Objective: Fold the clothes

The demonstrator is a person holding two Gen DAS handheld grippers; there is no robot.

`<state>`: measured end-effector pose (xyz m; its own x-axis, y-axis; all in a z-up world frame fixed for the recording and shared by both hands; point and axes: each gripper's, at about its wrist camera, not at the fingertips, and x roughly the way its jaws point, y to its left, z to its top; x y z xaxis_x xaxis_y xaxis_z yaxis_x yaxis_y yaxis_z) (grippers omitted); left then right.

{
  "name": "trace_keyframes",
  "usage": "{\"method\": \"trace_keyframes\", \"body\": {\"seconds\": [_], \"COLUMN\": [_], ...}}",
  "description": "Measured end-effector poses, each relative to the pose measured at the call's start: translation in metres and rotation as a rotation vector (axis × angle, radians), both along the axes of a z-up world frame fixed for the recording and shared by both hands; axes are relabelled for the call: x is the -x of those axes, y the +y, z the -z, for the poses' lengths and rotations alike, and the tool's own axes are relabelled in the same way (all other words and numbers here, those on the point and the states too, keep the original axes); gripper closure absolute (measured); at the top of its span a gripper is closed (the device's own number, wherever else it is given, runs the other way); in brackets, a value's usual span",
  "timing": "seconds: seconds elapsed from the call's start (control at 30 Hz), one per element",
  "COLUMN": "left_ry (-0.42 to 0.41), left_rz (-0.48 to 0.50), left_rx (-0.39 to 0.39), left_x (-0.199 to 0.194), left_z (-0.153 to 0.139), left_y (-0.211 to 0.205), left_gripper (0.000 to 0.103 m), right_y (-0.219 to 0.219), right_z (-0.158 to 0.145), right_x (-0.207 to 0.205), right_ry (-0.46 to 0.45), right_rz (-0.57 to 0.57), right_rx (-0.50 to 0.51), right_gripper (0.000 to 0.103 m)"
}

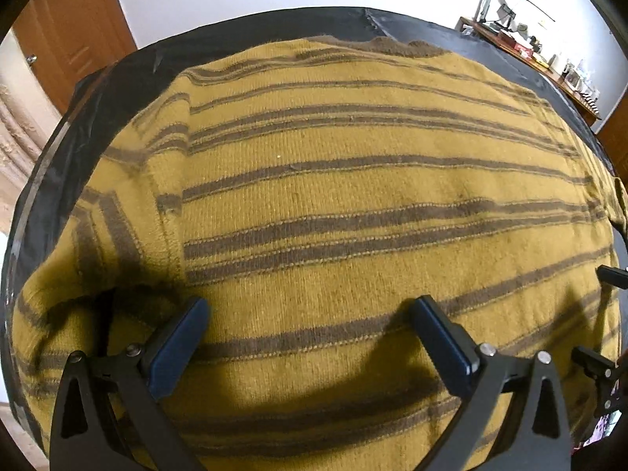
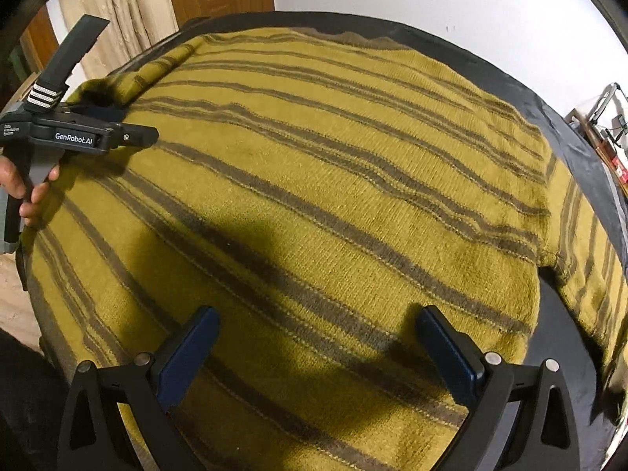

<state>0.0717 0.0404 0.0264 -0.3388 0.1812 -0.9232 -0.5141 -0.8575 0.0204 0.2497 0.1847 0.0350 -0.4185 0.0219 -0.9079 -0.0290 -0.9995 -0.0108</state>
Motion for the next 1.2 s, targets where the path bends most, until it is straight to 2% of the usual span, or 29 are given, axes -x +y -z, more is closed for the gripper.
{"method": "trace_keyframes", "body": {"seconds": [0.1,0.23,0.33,0.47,0.53,0.67,0.9,1.03,1.2], "left_ry": [0.031,0.053,0.033,0.003,-0.010,-0.003,0.017,-0.012,-0.064], "left_rz": [-0.002,0.084,0.140,0.180,0.191,0.230,0.210,0.183,0.120], "left_rx": [-0.006,-0.012,-0.009,0.010,-0.009,-0.023,-0.036,-0.011,0.008], "left_x": [-0.015,-0.043,-0.057,-0.056,-0.054,-0.051,-0.052,-0.051,-0.047], "left_z": [-0.012,-0.021,-0.019,-0.004,0.000,0.002,0.005,0.005,0.005], "left_y": [0.003,0.013,0.012,0.020,0.019,0.020,0.023,0.028,0.040], "left_gripper": [0.000,0.000,0.000,0.000,0.000,0.000,0.000,0.000,0.000], "right_y": [-0.001,-0.003,-0.005,-0.008,-0.018,-0.016,-0.016,-0.015,-0.008], "right_z": [-0.001,-0.002,-0.003,-0.004,-0.002,-0.003,-0.005,-0.006,-0.008], "right_x": [-0.003,-0.015,-0.024,-0.036,-0.040,-0.040,-0.039,-0.036,-0.038], "right_ry": [-0.020,-0.051,-0.074,-0.105,-0.104,-0.101,-0.102,-0.086,-0.079], "right_rz": [0.005,0.031,0.051,0.077,0.058,0.095,0.168,0.203,0.142], "right_rx": [0.006,0.022,0.033,0.049,-0.002,0.007,0.011,0.013,0.015], "right_gripper": [0.000,0.000,0.000,0.000,0.000,0.000,0.000,0.000,0.000]}}
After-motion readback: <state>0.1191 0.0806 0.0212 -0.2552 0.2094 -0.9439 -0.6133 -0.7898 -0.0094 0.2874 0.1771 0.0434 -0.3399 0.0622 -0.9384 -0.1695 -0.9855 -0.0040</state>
